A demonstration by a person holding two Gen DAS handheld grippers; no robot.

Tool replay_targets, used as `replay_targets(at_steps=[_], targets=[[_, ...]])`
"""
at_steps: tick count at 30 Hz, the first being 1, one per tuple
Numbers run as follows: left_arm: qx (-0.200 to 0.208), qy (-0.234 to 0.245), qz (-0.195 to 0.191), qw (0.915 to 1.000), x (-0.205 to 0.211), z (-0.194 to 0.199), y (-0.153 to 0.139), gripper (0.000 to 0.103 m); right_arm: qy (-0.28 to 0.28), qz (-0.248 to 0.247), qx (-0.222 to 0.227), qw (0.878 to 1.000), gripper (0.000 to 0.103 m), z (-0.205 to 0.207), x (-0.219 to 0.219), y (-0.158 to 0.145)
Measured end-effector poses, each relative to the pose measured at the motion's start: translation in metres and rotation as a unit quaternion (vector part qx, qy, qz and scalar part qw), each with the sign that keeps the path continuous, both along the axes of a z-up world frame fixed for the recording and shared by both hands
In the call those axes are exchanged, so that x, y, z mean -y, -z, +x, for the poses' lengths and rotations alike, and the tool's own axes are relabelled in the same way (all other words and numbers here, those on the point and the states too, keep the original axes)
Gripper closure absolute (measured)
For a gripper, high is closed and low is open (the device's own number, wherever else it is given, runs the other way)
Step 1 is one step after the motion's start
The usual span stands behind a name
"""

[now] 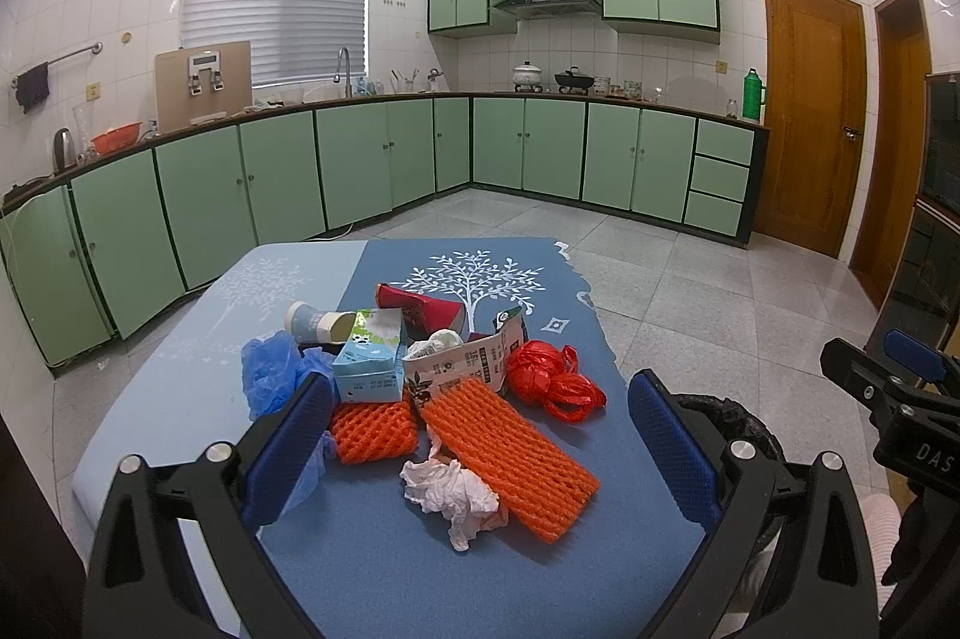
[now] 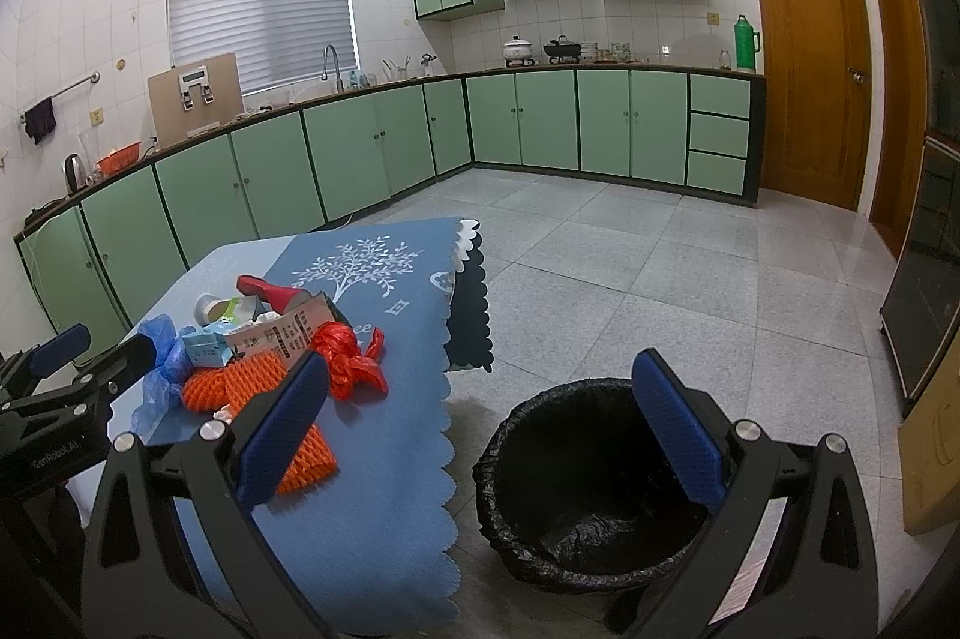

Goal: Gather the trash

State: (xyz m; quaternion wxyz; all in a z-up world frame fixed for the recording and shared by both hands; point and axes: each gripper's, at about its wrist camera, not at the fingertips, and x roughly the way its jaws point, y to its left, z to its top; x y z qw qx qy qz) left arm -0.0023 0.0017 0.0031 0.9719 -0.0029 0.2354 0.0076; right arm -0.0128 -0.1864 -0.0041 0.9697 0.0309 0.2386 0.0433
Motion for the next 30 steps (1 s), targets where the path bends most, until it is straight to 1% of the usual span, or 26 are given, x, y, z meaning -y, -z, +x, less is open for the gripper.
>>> replay_targets(at_steps=[20,30], targets=[[-0.002,-0.001,0.0,1.0,-0.002,-0.001,0.001,0.006,0.001,0.002,-0.003,1.0,0.005,-0.001,-0.005,0.002],[-0.007,-0.01,0.0,0.9999,-0.01,0.003,0.008,0.006,-0.004,0.006,-0.009,1.0,0.005,0.011,-0.008,0.007]])
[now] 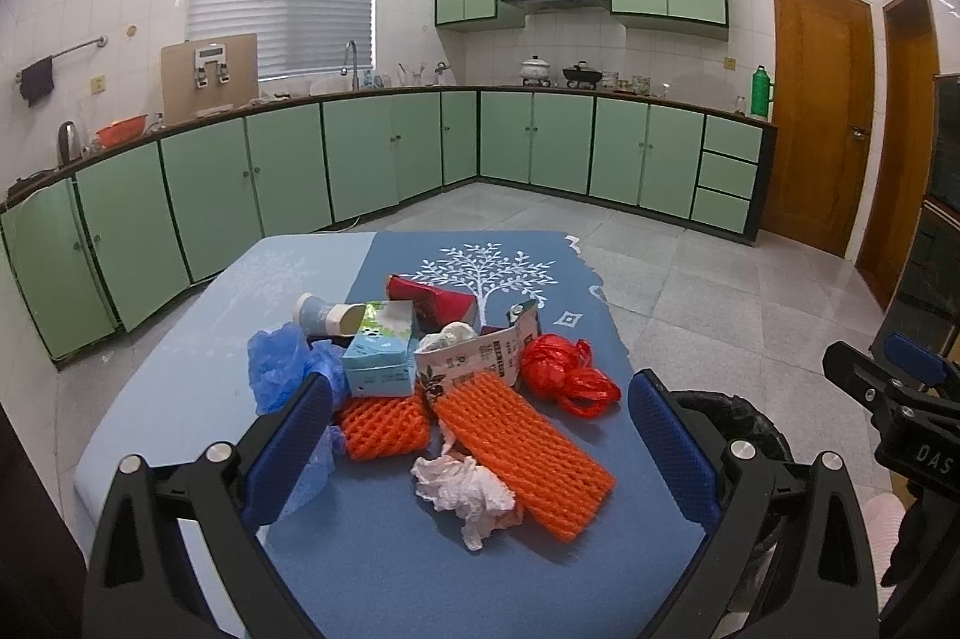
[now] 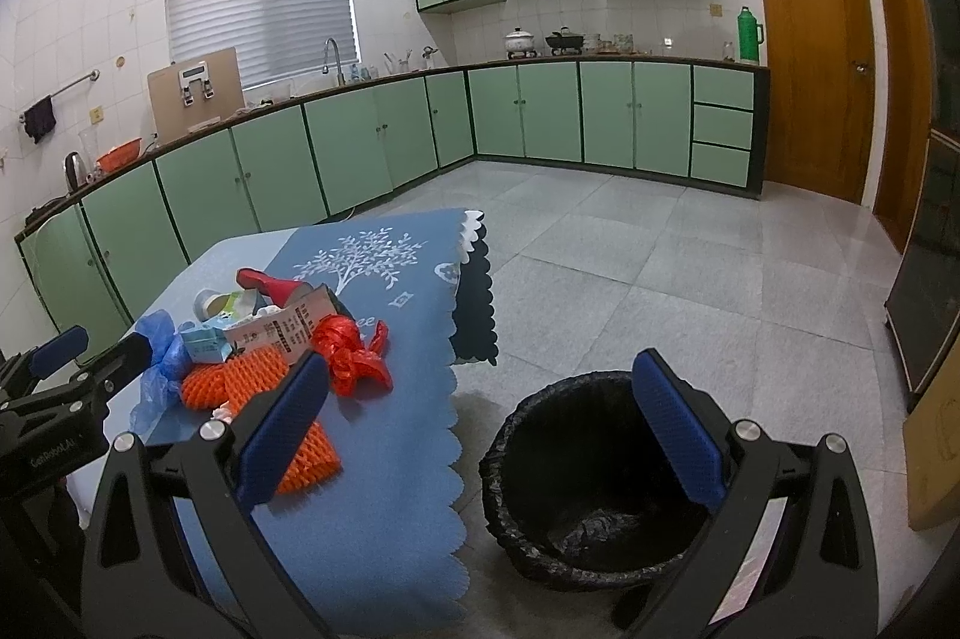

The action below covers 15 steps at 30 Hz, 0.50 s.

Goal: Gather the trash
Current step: 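Grasp the blue plastic bag with the left tool while the right tool grasps the red bag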

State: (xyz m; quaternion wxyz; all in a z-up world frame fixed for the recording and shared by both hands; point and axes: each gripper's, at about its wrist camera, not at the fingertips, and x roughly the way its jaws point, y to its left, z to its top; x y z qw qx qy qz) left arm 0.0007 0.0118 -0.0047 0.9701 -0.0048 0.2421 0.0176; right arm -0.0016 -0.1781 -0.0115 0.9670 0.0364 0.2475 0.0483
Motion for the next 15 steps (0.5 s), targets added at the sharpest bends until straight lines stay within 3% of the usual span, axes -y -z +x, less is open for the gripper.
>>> replay_targets(at_steps=[15], targets=[[-0.023,-0.074,-0.005,0.997,-0.071,0.019,0.019,0.006,-0.05,-0.004,-0.017,0.999,0.005,0.05,-0.037,0.019]])
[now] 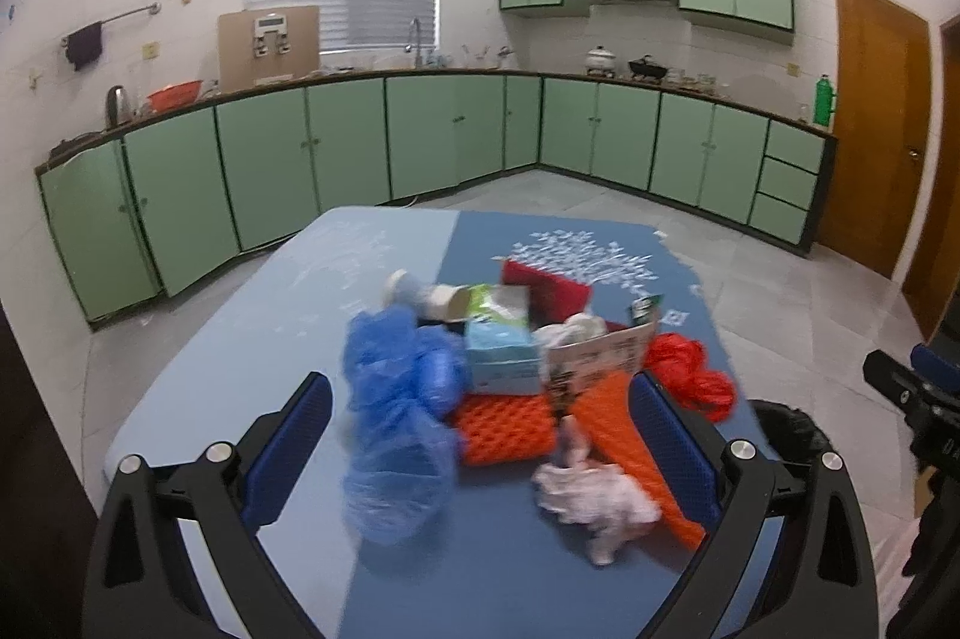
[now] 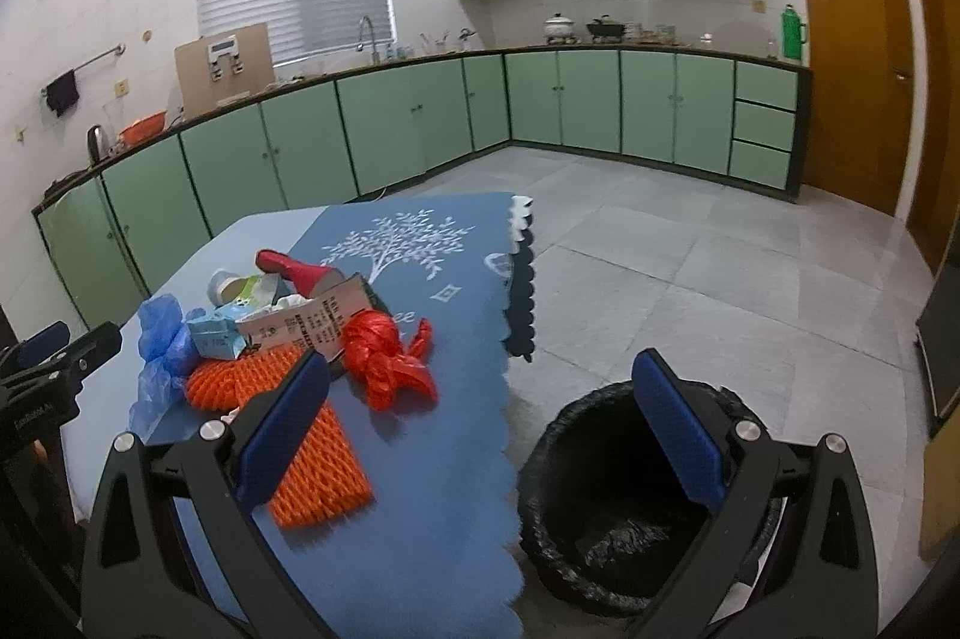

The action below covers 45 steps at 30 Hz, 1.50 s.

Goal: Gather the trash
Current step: 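Grasp the blue plastic bag with the left tool while the right tool grasps the red bag, then carry both bags over the black bin with both tools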

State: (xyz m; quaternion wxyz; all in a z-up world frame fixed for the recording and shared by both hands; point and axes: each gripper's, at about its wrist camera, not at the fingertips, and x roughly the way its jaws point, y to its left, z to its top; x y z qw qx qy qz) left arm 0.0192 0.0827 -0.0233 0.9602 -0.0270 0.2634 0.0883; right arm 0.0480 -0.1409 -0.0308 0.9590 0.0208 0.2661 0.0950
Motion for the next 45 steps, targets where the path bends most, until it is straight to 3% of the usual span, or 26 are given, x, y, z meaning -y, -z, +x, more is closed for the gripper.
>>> replay_targets(at_steps=[5,21,25,29,32,34,36,42,45], targets=[[-0.017,-0.013,0.023,0.9995,-0.01,0.01,0.016,0.006,-0.014,-0.001,-0.007,1.0,0.005,0.022,-0.016,0.014],[-0.049,-0.026,0.005,0.9985,-0.032,0.035,0.05,0.006,-0.054,-0.022,-0.077,0.995,0.008,0.089,-0.059,0.063],[-0.055,-0.028,-0.001,0.9981,-0.039,0.044,0.054,0.006,-0.068,-0.029,-0.099,0.992,0.024,0.102,-0.068,0.072],[-0.059,-0.029,-0.007,0.9978,-0.044,0.051,0.058,0.006,-0.078,-0.03,-0.134,0.988,0.03,0.112,-0.071,0.081],[-0.064,-0.026,-0.018,0.9974,-0.048,0.056,0.061,0.006,-0.091,-0.028,-0.147,0.985,0.042,0.116,-0.075,0.085],[-0.066,-0.027,-0.023,0.9972,-0.051,0.058,0.061,0.006,-0.105,-0.023,-0.151,0.983,0.06,0.116,-0.076,0.086],[-0.065,-0.03,-0.024,0.9971,-0.053,0.06,0.061,0.006,-0.115,-0.014,-0.155,0.981,0.067,0.116,-0.076,0.085],[-0.072,-0.032,-0.039,0.9961,-0.069,0.068,0.065,0.008,-0.111,-0.017,-0.136,0.984,0.07,0.108,-0.078,0.079],[-0.075,-0.022,-0.043,0.9961,-0.072,0.072,0.067,0.017,-0.111,-0.024,-0.136,0.984,0.07,0.108,-0.08,0.081]])
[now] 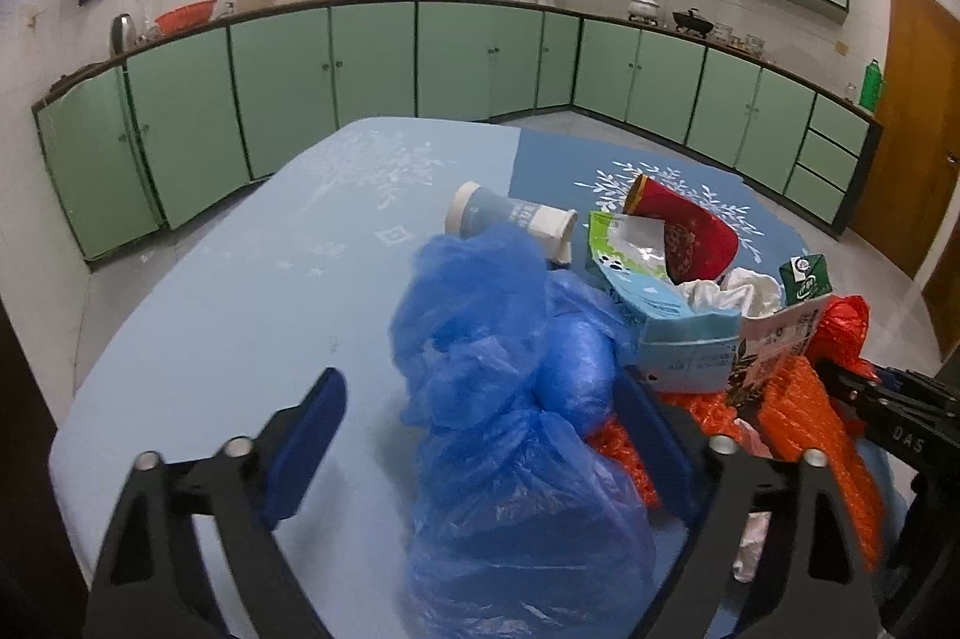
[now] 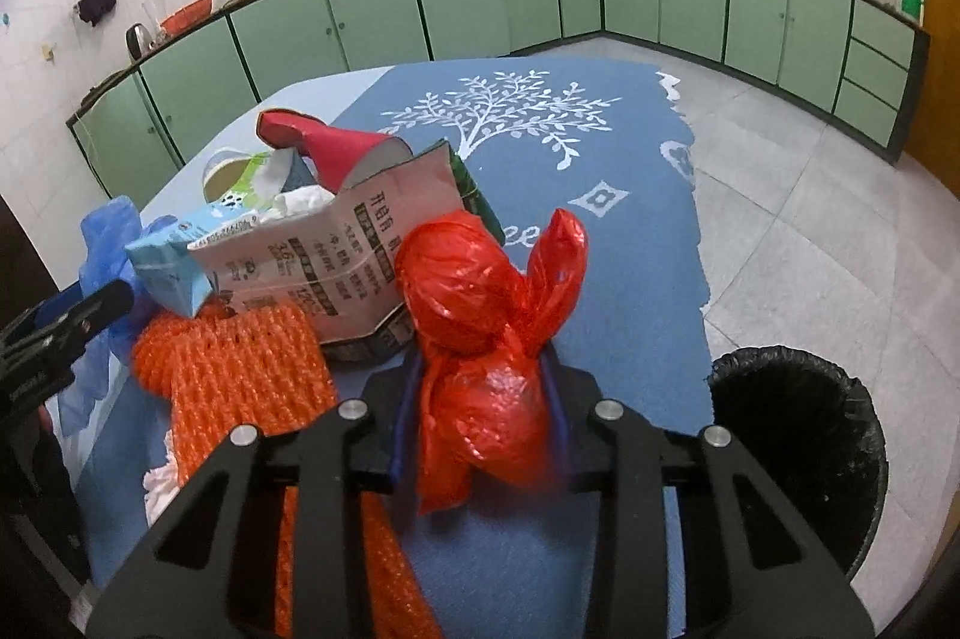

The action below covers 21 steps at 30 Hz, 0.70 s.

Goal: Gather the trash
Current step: 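Carry both bags over the black bin with both tools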

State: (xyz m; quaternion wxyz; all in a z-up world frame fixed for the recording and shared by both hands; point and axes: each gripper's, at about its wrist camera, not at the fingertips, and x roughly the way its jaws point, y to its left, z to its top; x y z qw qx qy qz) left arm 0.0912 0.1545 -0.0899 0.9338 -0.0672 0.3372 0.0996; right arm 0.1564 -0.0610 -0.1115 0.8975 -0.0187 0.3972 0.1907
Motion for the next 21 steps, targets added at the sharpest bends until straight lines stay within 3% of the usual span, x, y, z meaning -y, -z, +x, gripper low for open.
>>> replay_targets(at_steps=[4,8,13,21], targets=[[-0.004,0.019,-0.018,0.9996,-0.001,0.007,0.005,0.03,0.0,-0.003,-0.004,1.0,0.069,0.002,-0.003,0.003],[-0.002,0.042,-0.046,0.998,-0.002,0.008,0.008,0.054,0.001,-0.005,-0.001,1.0,0.069,0.001,-0.004,0.002],[0.014,0.041,-0.049,0.9979,-0.007,0.0,0.001,0.073,-0.004,-0.003,0.006,1.0,0.069,-0.004,-0.007,-0.004],[0.04,0.004,-0.031,0.9987,-0.022,-0.022,-0.021,0.079,-0.003,0.01,0.044,0.999,0.069,-0.022,-0.002,-0.033]])
